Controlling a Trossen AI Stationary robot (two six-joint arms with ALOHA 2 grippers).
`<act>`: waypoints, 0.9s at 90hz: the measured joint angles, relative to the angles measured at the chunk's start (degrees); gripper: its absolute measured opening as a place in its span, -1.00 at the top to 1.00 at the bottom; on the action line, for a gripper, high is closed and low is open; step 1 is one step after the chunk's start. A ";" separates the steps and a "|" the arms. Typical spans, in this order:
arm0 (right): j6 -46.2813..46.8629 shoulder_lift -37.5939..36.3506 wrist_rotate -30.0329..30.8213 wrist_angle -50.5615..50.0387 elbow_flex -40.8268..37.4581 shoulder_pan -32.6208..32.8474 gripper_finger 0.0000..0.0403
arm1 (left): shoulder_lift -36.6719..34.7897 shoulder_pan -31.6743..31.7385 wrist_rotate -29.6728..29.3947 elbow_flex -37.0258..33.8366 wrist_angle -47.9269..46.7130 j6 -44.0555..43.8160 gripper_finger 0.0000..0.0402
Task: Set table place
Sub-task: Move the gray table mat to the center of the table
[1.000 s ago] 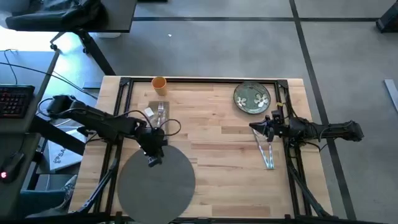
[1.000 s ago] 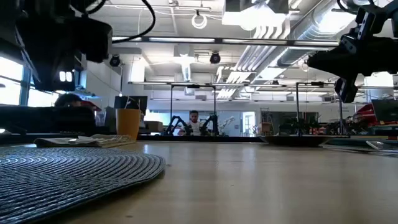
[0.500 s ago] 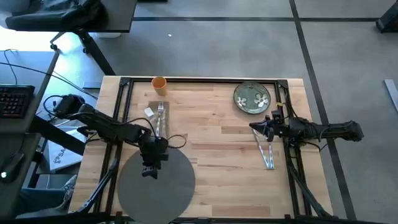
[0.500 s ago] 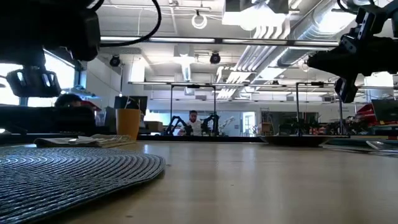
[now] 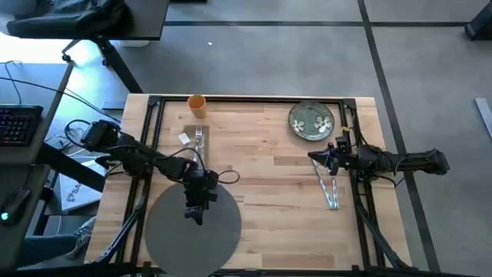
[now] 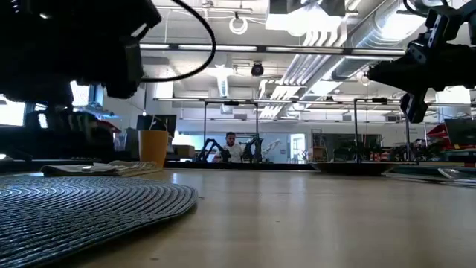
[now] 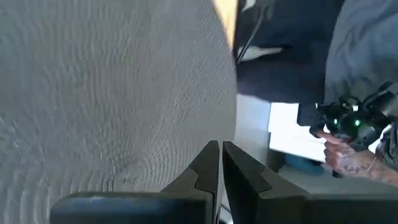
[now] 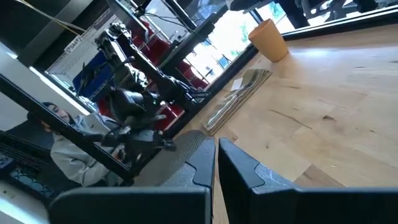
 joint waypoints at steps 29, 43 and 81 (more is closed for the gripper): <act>0.02 0.00 0.01 0.02 0.00 0.00 1.00 | -4.87 -1.03 -3.55 0.07 13.67 -2.66 0.98; -0.02 0.00 0.00 0.02 0.00 0.00 1.00 | -7.04 -2.63 -12.01 1.61 2.50 -1.92 0.98; 1.33 0.00 -0.03 0.22 0.00 0.00 1.00 | -13.68 -5.88 -50.45 13.09 -19.26 13.86 0.98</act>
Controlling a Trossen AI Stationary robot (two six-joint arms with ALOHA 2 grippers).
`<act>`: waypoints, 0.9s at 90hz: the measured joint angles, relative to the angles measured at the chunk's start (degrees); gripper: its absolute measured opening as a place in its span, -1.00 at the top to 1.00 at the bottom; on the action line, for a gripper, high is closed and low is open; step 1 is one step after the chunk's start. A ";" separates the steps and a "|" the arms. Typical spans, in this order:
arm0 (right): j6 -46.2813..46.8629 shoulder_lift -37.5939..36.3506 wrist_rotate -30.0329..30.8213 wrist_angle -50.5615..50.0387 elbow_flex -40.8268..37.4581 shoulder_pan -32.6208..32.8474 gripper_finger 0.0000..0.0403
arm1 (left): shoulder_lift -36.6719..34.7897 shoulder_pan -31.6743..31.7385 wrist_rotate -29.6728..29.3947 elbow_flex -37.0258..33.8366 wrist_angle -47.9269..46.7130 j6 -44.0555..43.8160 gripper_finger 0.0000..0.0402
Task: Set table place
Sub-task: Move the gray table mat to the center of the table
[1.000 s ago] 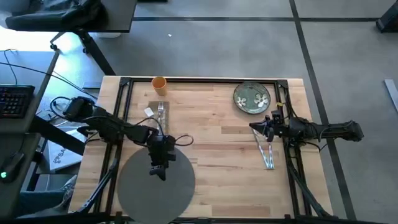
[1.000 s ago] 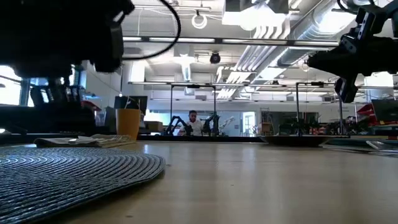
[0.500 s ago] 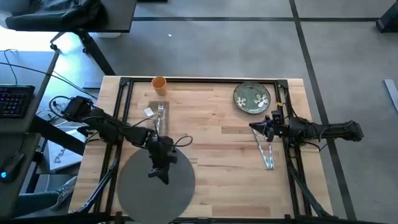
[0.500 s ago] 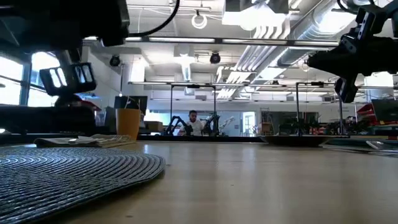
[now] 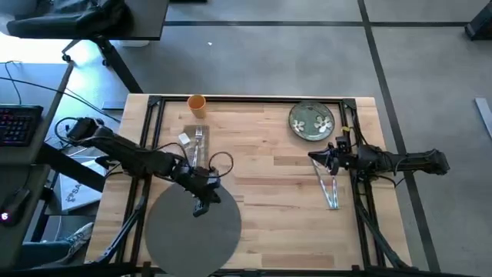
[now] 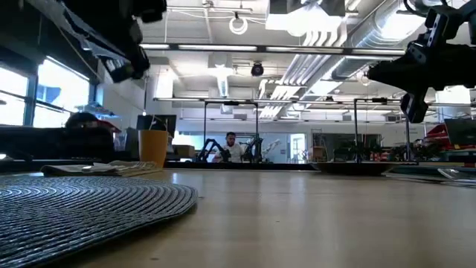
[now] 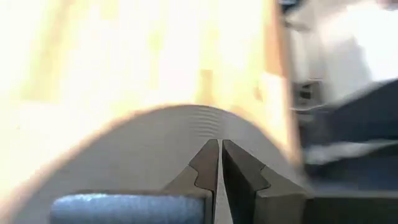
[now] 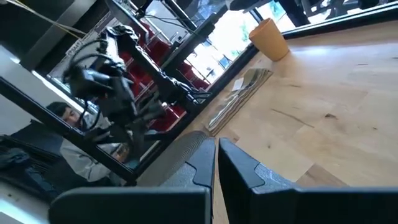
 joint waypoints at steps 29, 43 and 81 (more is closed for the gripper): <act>-0.01 0.00 -0.06 -0.14 0.00 0.00 1.00 | 4.19 -10.11 -1.48 6.60 -20.61 5.10 0.98; -0.33 0.00 0.01 -0.15 0.00 0.00 1.00 | 7.91 -13.88 0.68 6.60 -19.16 1.55 0.98; -0.02 -0.02 0.03 -0.15 0.00 0.00 1.00 | 19.96 -17.91 3.54 6.60 -13.89 0.06 0.98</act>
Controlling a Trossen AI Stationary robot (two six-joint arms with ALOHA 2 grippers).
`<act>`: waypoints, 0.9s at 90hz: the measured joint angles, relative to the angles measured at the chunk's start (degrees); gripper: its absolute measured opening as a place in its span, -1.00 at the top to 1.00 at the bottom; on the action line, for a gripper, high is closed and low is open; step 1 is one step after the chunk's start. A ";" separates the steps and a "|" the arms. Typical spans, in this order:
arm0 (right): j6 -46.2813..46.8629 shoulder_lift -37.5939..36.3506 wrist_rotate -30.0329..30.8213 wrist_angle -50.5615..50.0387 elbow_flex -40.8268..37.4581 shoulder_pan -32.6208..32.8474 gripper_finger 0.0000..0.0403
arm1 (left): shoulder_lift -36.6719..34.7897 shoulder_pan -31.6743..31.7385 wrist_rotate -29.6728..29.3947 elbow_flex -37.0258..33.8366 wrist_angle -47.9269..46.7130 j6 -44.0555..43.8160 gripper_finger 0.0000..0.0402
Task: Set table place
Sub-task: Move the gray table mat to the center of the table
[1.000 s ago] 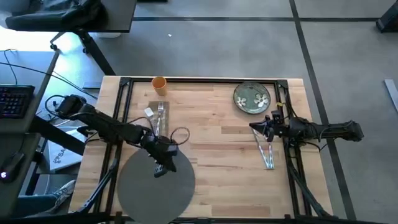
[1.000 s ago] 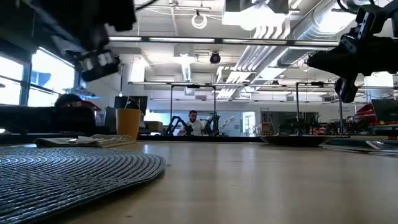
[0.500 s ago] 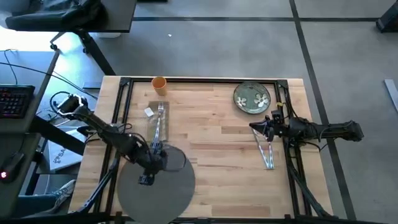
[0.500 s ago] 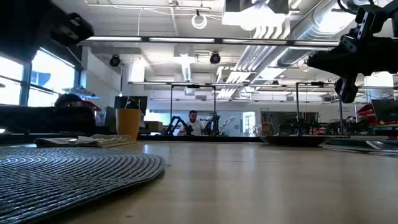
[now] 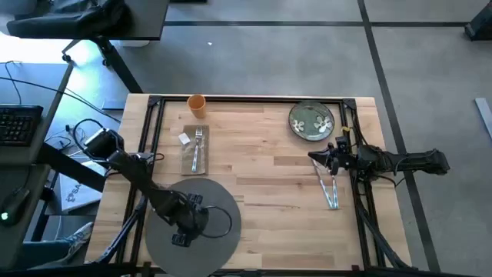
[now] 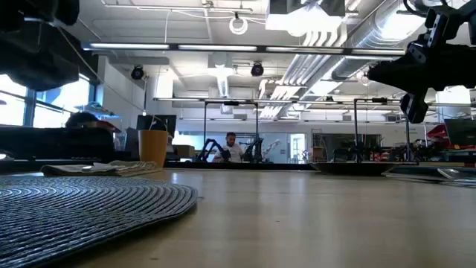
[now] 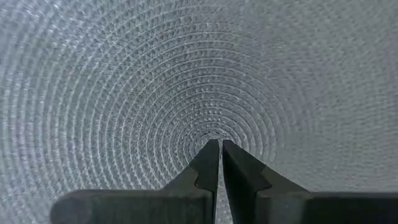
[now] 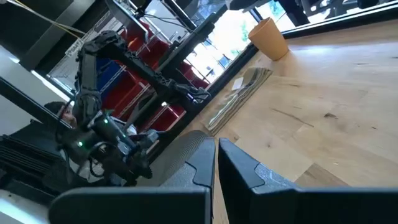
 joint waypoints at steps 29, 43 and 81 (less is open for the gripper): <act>-0.42 0.00 0.00 -0.02 0.00 0.00 1.00 | 4.23 0.80 4.03 0.00 4.60 2.32 0.98; -0.39 0.01 0.00 0.14 0.00 0.00 1.00 | 6.05 3.14 3.97 0.00 6.93 5.22 0.98; -0.42 -0.01 -0.04 1.81 0.00 0.00 1.00 | 7.62 6.52 5.36 -1.42 8.03 12.02 0.98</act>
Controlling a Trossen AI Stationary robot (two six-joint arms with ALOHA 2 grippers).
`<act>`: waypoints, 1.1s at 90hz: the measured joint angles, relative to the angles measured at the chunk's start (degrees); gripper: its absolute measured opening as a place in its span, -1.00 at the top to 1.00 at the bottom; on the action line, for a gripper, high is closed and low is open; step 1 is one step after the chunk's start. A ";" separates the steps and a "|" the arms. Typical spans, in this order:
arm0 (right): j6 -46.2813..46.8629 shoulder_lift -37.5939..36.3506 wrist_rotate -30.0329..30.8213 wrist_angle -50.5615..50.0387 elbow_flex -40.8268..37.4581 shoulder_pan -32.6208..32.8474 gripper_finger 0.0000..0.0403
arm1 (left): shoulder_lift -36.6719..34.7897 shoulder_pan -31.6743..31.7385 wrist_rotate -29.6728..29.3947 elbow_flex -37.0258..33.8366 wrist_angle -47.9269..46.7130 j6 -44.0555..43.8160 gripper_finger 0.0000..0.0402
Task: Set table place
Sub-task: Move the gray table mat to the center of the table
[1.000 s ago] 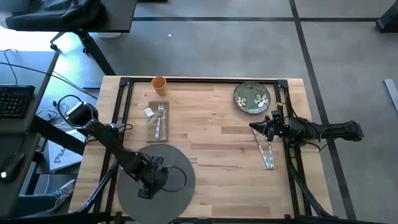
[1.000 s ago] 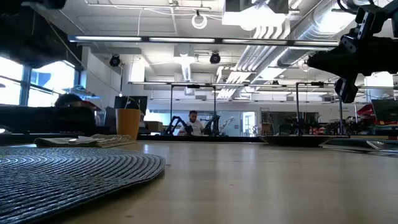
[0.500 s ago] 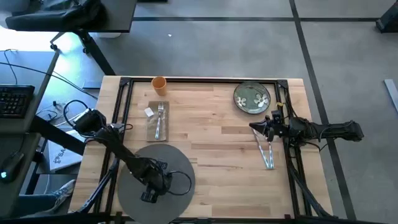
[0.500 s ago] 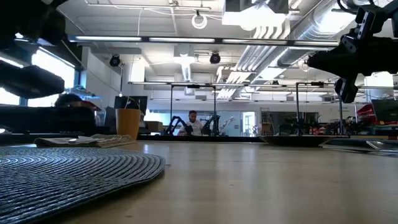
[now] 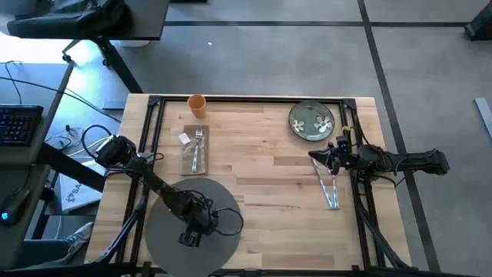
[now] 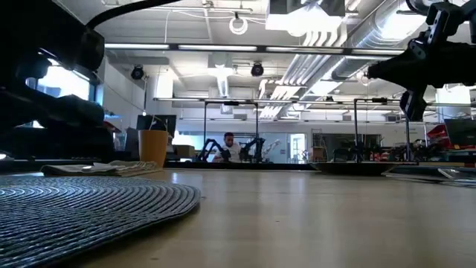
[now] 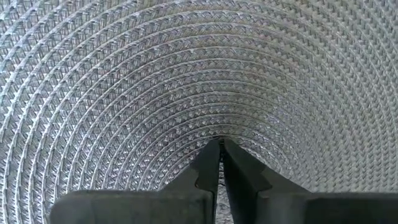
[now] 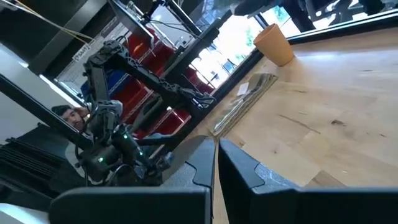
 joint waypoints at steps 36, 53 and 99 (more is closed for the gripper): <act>-0.01 0.00 -0.09 0.29 0.00 0.00 1.00 | 0.21 12.63 -1.53 0.09 6.14 9.72 0.98; -0.02 0.00 -0.13 0.31 0.00 0.00 1.00 | 0.64 18.35 -2.67 2.23 7.26 17.28 0.98; -0.05 0.00 0.20 0.92 0.00 0.00 1.00 | 4.85 20.41 1.07 9.47 10.06 18.50 0.98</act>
